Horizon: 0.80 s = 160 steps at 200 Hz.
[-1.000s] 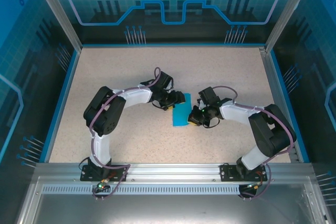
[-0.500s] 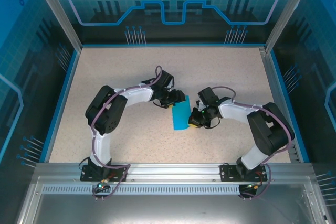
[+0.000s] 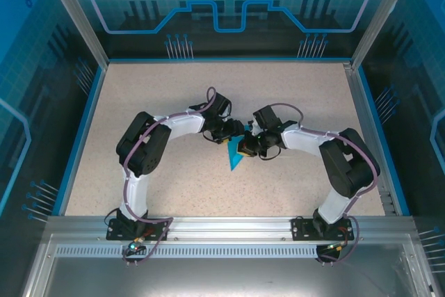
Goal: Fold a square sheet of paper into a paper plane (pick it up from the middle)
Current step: Third fold the triangle at the center of the table.
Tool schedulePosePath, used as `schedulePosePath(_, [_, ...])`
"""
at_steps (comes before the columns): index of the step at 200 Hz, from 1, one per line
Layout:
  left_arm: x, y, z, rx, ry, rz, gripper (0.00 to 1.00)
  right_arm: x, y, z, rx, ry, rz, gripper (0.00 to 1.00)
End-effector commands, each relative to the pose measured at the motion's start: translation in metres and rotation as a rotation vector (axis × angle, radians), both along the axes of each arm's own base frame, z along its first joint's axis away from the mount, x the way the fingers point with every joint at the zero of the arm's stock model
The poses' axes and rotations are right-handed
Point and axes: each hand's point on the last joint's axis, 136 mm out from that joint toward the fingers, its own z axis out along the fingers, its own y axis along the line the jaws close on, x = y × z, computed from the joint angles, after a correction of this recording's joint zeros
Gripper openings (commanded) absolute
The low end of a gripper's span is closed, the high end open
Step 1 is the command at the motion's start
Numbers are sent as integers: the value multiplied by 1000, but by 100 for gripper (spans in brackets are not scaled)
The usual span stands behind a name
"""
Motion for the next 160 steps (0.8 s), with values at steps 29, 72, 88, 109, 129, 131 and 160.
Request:
schedulePosePath(29, [-1,3,2,22,6,-22,61,10,14,-4,10,-27,31,3])
schedulePosePath(72, [11,5,37,-35,-77,20,61,9,13,-13,-10,-16,35,3])
schedulePosePath(88, [9,7,39,-41,-77,35,61,9,13,-16,-15,-10,34,3])
schedulePosePath(109, [1,13,37,-43,-67,55,60,10,14,-16,-11,-9,38,3])
schedulePosePath(129, [-8,22,33,-23,-59,72,58,10,16,-17,-14,-10,50,3])
schedulePosePath(131, [-10,23,33,-21,-57,75,58,10,16,-17,-13,-9,51,3])
schedulePosePath(160, [-22,34,27,-4,-42,94,56,11,17,-19,-17,-7,56,4])
